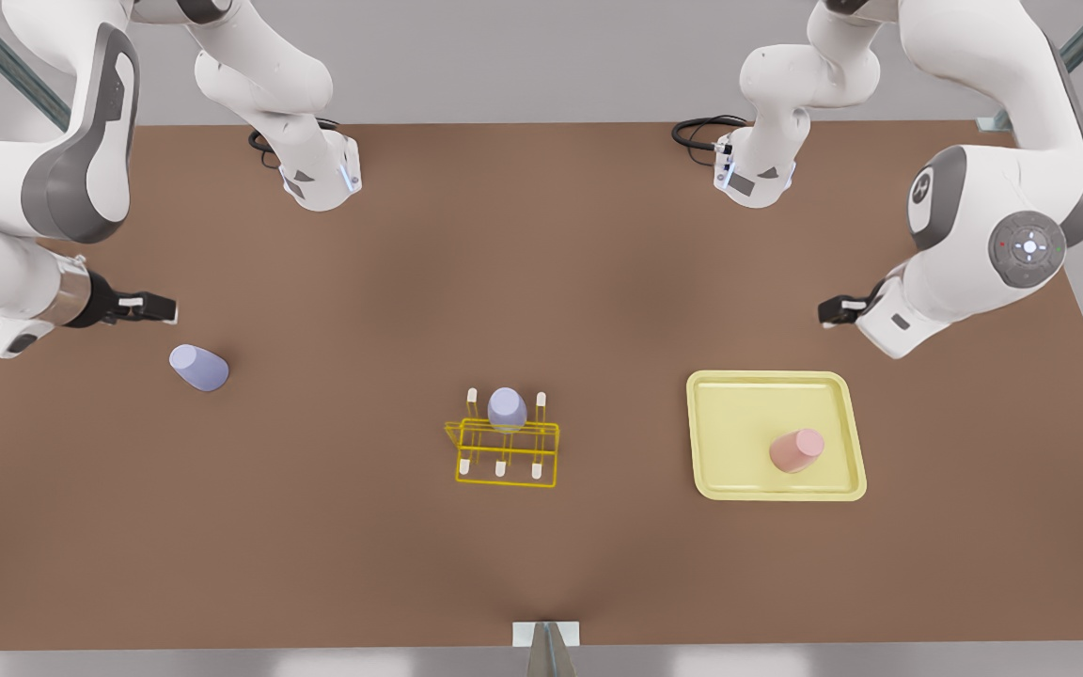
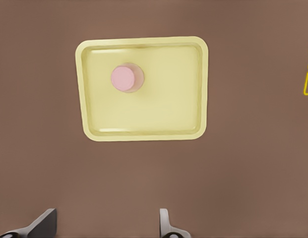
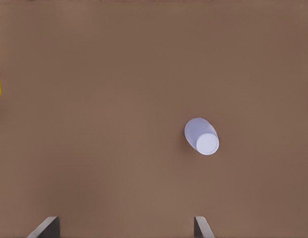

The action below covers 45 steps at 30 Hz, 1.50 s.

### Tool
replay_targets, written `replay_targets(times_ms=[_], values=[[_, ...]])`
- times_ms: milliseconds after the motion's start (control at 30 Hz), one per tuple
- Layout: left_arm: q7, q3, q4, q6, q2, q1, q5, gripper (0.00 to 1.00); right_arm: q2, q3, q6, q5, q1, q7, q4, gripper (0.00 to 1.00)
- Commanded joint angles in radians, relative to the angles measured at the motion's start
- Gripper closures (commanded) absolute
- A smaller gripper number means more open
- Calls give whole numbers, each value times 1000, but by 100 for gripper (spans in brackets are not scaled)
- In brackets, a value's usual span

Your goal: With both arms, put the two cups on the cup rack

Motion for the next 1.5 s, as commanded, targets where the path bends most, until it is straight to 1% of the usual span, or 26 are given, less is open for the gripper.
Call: replay_targets(times_ms=[0,33,67,133,167,200,300,333,400,467,533,600,633,667,733,800,933,1133,1267,1367,1467], values=[[23,0,4,-31,0,0,5,0,0,0,41,1,0,-23,-1,0],[23,0,3,-31,0,0,5,0,3,-1,41,15,-1,-23,1,0],[28,1,-2,12,15,0,2,0,11,-1,44,12,-1,-27,1,0],[29,3,-7,176,147,22,-1,0,29,-3,45,-14,-1,-42,10,0],[29,3,-5,227,196,22,-1,0,37,-3,55,-25,-3,-49,14,0],[32,3,-7,354,273,31,2,0,89,-3,59,-31,-44,-58,24,0],[34,3,-23,517,357,55,2,0,195,-3,130,-45,-110,-99,18,0],[34,3,-51,568,362,55,1,0,207,-3,160,-51,-118,-115,-5,0],[34,3,-106,652,362,55,1,0,207,-3,305,-74,-129,-134,-96,0],[34,4,-123,703,380,57,2,0,195,-3,397,-96,-139,-134,-168,0],[35,4,-145,735,389,63,7,0,163,-3,492,-99,-147,-134,-243,0],[48,7,-177,779,392,64,8,0,94,-3,665,-134,-156,-134,-393,0],[46,9,-206,833,392,64,7,0,86,-3,711,-137,-169,-133,-437,0],[46,9,-220,856,399,64,5,0,89,-3,746,-135,-175,-133,-464,0],[48,9,-229,880,405,64,7,0,97,-3,754,-132,-188,-133,-483,0],[48,9,-229,954,428,74,7,0,106,-3,771,-131,-205,-128,-530,0],[54,9,-232,968,443,78,8,0,120,-3,788,-125,-216,-125,-572,0],[54,9,-284,973,449,78,8,0,112,-1,796,-123,-224,-121,-627,0],[54,9,-297,973,448,78,8,0,100,-1,868,-123,-239,-121,-683,0],[54,9,-307,971,448,78,8,0,88,-1,996,-123,-253,-121,-754,0],[54,9,-307,973,449,78,8,0,89,-3,1044,-125,-261,-121,-785,0]])
